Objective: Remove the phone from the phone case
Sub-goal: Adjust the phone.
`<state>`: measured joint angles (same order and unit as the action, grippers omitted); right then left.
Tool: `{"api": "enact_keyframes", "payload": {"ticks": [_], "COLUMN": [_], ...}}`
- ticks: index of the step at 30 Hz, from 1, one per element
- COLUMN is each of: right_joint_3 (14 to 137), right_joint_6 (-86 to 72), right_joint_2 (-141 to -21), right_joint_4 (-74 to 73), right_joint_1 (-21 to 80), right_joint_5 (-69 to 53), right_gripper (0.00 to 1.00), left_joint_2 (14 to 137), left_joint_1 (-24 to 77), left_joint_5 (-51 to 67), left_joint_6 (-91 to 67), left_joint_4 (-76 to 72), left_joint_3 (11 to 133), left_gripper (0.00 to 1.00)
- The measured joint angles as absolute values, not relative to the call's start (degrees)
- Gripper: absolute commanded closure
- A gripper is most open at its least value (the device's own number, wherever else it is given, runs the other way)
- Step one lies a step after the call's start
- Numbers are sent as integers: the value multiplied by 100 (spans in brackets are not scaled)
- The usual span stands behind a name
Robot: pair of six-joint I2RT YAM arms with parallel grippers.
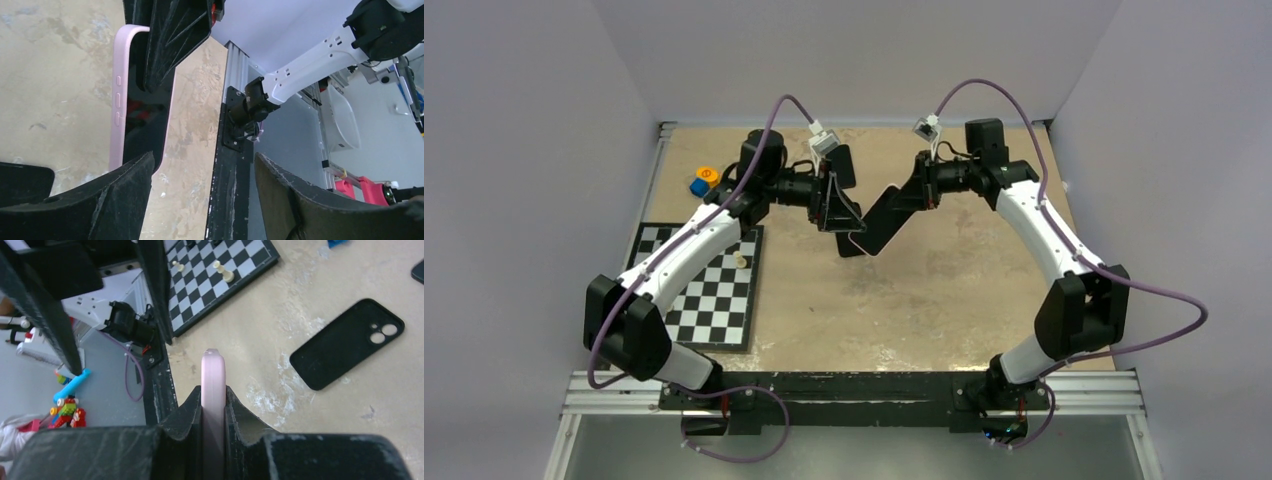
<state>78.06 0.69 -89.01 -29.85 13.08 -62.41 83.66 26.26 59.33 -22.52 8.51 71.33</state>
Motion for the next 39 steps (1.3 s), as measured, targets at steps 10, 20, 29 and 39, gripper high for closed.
{"api": "enact_keyframes", "payload": {"ticks": [10, 20, 29, 39], "right_joint_3": [7909, 7907, 7907, 7806], "right_joint_6": [119, 379, 276, -506], "right_joint_2": [-8720, -8678, -8493, -8434], "right_joint_4": [-2910, -3216, -3083, -2388], "right_joint_1": [1490, 1555, 1584, 1619], "right_joint_5": [-6573, -6534, -6670, -7002], "right_gripper": [100, 100, 100, 99], "left_joint_2": [8676, 8027, 8545, 8742], "left_joint_1": [2816, 2814, 2790, 2808], "left_joint_5": [6117, 5256, 5398, 6248], "left_joint_6": [-2185, -1981, -2082, -2849], "left_joint_4": [945, 1063, 1061, 12], "left_joint_3": [7137, 7002, 7126, 6914], "left_gripper": [31, 25, 37, 94]}}
